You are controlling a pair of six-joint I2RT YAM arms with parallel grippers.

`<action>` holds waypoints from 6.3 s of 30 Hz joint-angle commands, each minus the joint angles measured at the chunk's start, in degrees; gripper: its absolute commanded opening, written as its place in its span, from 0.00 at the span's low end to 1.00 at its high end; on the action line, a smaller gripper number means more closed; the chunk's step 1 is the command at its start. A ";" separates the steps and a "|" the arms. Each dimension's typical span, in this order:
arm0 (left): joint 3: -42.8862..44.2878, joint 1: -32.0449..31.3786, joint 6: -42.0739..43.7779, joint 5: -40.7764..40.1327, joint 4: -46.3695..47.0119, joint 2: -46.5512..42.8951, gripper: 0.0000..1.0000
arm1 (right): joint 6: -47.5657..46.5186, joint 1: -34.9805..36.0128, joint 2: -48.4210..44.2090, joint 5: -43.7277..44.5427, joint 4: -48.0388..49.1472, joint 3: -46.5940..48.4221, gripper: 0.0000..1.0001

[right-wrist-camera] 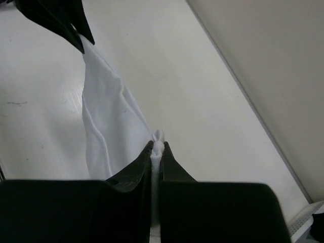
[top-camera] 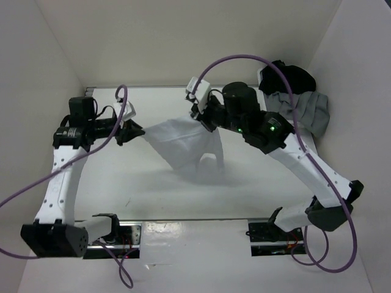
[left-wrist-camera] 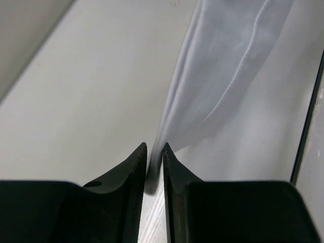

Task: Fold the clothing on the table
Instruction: Flatten the skirt out

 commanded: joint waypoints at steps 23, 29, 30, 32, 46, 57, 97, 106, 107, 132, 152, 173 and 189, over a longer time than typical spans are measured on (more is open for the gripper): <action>-10.02 -3.21 -18.15 10.75 13.73 -11.97 0.68 | 3.42 -6.48 -9.39 -15.44 5.28 -0.33 0.00; -15.46 -1.18 -17.62 16.26 15.82 -13.03 0.72 | 4.66 -6.48 -4.82 -23.44 3.35 3.97 0.00; -16.60 -0.57 -17.62 17.94 16.45 -13.03 0.72 | 5.18 -6.48 -3.94 -25.01 3.35 4.51 0.00; -19.85 0.04 -15.18 23.71 17.76 -13.03 0.72 | 5.19 -6.48 -3.06 -26.78 2.83 6.35 0.00; -10.65 2.26 14.72 41.16 -5.08 8.76 0.72 | 11.07 -6.48 4.59 -43.39 -1.40 21.04 0.00; -1.41 -5.48 17.01 41.16 -8.25 11.06 0.72 | 11.78 -6.48 7.49 -49.64 -1.39 21.56 0.00; -3.26 -8.56 18.68 41.16 -7.10 12.03 0.68 | 11.78 -6.48 7.40 -53.95 -1.93 20.95 0.00; -2.73 -8.56 17.62 41.16 -7.10 8.07 0.66 | 12.31 -6.48 8.46 -55.00 -1.40 20.42 0.00; -2.73 -8.56 17.62 41.16 -7.10 8.07 0.64 | 12.31 -6.48 8.46 -55.00 -1.40 20.42 0.00; -3.79 -6.10 -9.54 38.02 11.88 3.06 0.06 | 8.01 -6.48 2.23 -35.95 -0.34 12.26 0.00; 3.78 -6.63 -7.95 9.72 2.74 -4.84 0.05 | 0.98 -6.48 -9.99 -5.61 8.62 -8.14 0.00; 9.75 -7.16 -8.48 -0.42 -0.60 -12.58 0.03 | -1.23 -8.06 -15.80 -20.71 4.50 -12.89 0.00; 10.81 -7.16 -3.65 -1.11 -11.40 -16.89 0.07 | -4.05 -9.20 -16.33 -40.94 0.53 -18.59 0.00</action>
